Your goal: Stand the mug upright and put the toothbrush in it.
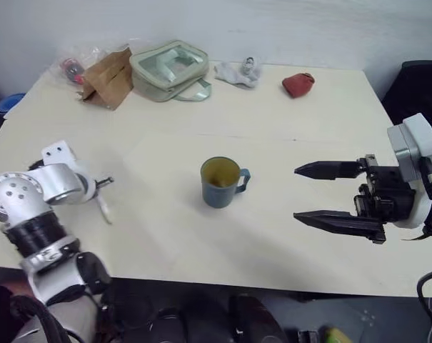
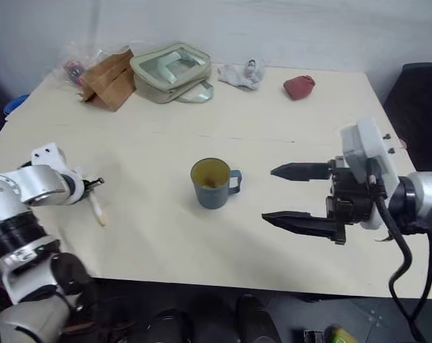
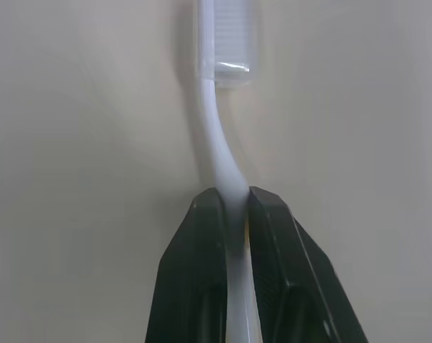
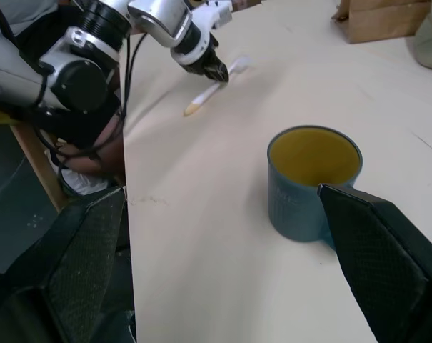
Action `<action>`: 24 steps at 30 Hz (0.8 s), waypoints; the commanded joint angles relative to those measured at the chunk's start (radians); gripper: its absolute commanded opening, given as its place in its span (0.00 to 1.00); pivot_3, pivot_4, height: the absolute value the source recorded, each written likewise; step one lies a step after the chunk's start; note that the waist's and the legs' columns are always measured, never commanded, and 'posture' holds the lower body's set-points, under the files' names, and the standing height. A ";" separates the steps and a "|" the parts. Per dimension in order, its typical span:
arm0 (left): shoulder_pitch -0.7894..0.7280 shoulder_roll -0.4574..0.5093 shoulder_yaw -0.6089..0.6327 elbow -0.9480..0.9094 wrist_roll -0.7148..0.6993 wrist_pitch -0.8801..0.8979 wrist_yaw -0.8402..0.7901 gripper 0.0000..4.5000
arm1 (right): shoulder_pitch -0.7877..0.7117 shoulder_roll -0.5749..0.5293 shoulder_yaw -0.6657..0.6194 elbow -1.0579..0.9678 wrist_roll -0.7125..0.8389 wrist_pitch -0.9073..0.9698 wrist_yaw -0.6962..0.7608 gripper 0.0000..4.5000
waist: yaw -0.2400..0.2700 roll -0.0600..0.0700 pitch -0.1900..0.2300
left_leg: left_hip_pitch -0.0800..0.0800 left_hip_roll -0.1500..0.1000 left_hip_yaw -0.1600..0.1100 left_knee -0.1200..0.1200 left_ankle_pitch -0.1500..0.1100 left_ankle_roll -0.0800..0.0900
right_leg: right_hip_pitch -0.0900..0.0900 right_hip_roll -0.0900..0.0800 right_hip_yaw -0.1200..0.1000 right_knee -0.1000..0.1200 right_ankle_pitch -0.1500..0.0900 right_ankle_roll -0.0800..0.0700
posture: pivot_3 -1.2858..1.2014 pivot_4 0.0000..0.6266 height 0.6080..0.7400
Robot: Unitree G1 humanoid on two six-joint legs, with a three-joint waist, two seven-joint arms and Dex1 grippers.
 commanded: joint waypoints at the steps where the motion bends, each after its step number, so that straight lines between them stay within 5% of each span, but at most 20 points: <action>1: -0.010 0.106 -0.167 0.025 0.004 -0.175 -0.488 0.04 | 0.025 -0.017 -0.070 -0.016 -0.032 -0.022 -0.004 1.00 | 0.001 0.000 0.000 | 0.000 0.000 0.002 0.000 0.000 0.000 | 0.000 0.000 -0.001 -0.001 0.000 0.000 | 0.52 0.24 1.00; 6: -0.110 0.247 -0.364 -0.029 -0.017 -0.449 -1.295 0.04 | 0.078 -0.003 -0.118 0.001 -0.064 -0.024 -0.014 1.00 | 0.004 0.000 0.000 | -0.004 0.000 0.002 0.000 0.000 0.000 | -0.001 0.000 -0.004 -0.003 0.000 0.000 | 0.52 0.24 1.00; 9: -0.219 0.219 -0.451 0.038 0.037 -0.574 -1.518 0.04 | 0.091 0.019 -0.121 0.000 -0.076 -0.035 -0.040 1.00 | 0.004 0.000 0.000 | -0.004 0.000 0.002 0.000 -0.001 -0.001 | -0.001 0.000 -0.004 -0.004 0.000 0.000 | 0.52 0.24 1.00; 19: -0.406 -0.048 -0.675 0.302 0.325 -0.987 -1.787 0.04 | 0.145 0.062 -0.152 -0.053 -0.083 -0.044 -0.141 1.00 | 0.000 0.001 0.001 | -0.003 -0.002 0.002 0.000 0.000 0.002 | -0.001 0.001 0.003 -0.002 0.000 0.001 | 0.52 0.24 1.00; 24: -0.416 -0.153 -0.653 0.361 0.345 -1.030 -1.806 0.04 | 0.178 0.071 -0.196 -0.074 -0.048 -0.035 -0.199 1.00 | 0.000 0.001 0.001 | -0.004 -0.002 0.002 0.001 -0.001 0.003 | -0.002 0.001 0.004 -0.003 0.001 0.001 | 0.52 0.24 1.00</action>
